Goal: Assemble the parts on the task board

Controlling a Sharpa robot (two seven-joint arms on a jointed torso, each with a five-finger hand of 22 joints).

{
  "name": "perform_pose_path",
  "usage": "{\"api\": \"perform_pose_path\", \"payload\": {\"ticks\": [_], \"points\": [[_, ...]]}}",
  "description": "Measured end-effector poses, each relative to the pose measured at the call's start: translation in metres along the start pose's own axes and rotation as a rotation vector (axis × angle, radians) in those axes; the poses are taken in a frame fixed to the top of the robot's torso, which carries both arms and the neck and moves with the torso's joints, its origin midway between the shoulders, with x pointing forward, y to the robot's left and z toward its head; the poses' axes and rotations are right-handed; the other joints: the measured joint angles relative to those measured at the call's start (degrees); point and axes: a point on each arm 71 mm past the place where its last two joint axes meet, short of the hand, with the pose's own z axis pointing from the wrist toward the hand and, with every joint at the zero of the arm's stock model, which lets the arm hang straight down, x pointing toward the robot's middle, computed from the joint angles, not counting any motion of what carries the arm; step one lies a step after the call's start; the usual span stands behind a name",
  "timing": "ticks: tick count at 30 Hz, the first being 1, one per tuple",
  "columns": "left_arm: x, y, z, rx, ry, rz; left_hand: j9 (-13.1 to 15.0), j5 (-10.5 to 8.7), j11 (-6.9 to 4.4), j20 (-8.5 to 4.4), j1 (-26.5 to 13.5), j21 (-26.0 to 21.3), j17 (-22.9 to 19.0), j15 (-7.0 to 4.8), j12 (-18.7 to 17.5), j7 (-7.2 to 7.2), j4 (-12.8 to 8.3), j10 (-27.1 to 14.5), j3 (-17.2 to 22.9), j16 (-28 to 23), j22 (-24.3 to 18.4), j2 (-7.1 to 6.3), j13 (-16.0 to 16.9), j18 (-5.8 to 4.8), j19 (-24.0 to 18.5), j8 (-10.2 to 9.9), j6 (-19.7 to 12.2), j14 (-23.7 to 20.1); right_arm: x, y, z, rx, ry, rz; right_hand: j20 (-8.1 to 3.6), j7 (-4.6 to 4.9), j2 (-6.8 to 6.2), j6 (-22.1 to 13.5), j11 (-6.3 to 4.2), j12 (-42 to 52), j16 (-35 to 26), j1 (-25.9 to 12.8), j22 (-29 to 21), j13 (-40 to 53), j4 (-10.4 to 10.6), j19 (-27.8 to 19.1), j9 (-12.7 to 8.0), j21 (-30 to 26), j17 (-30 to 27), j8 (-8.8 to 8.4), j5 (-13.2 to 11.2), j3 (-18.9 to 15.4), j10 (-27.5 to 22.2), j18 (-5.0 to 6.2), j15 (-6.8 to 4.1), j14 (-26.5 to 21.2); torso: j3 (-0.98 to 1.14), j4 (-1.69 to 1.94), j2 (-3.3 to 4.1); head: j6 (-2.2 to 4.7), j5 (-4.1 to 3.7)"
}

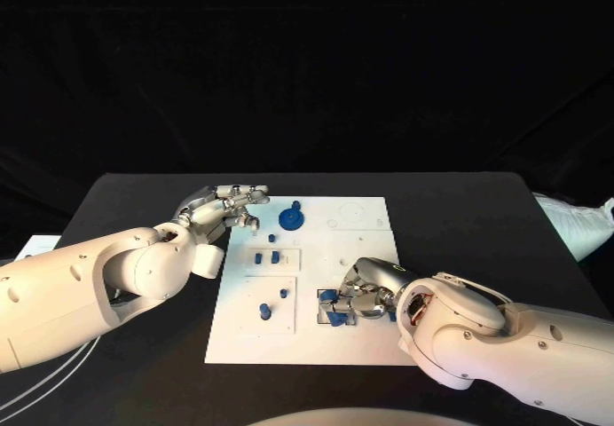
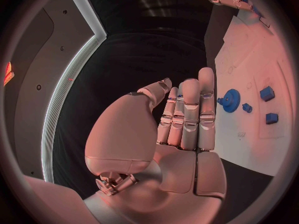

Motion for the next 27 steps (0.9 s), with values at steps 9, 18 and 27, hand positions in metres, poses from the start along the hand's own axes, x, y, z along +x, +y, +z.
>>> {"api": "perform_pose_path", "payload": {"ticks": [9,18,27], "points": [[-0.0003,0.0000,-0.0003,-0.001,0.000,0.000,0.00,0.00,0.00,0.00,0.00,0.00,0.00,0.00,0.00,0.00,0.00,0.00,0.00,0.00,0.00,0.00,0.00,0.00,0.00,0.00,0.00,0.00,0.0010,0.0004,0.0011,0.011,0.010,-0.028,0.00,-0.93,-1.43,0.34,-0.14,-1.84,-0.10,-9.68,-0.01,0.05,0.18,0.00,1.60,-0.27,0.00,0.57,-16.71,-4.39,0.21,0.00,-0.21,-0.21,0.01,0.05,0.00,-0.19,0.21],[-0.0005,0.0000,-0.0007,-0.002,0.001,0.000,0.01,0.00,0.00,0.00,0.00,0.00,0.00,0.00,0.00,0.00,0.00,0.01,0.00,0.00,0.01,0.00,0.00,0.00,0.00,0.00,0.00,0.00,0.0008,0.0007,-0.0005,0.010,0.007,-0.052,0.00,-0.72,-6.21,-0.32,-0.23,-2.96,-0.67,-12.90,-0.01,0.12,-0.46,0.00,3.46,-0.68,-0.01,0.56,-16.15,3.30,-0.06,0.00,-0.20,-0.21,0.05,0.03,0.00,-0.22,0.31],[-0.0016,-0.0001,-0.0012,-0.003,-0.001,0.000,0.01,0.00,-0.01,0.00,0.00,0.01,0.01,0.00,0.00,0.00,0.00,0.01,0.00,0.00,-0.04,0.00,0.00,0.00,0.00,0.00,0.00,0.00,0.0005,0.0019,-0.0024,0.002,0.003,-0.068,0.01,-0.93,-4.56,-0.53,-0.23,-2.96,-0.67,0.36,-0.02,1.08,-3.86,0.00,4.82,-0.68,-0.01,0.87,-15.38,5.40,-0.06,0.00,-0.20,-0.21,0.09,0.04,0.02,-0.38,0.36]]}}
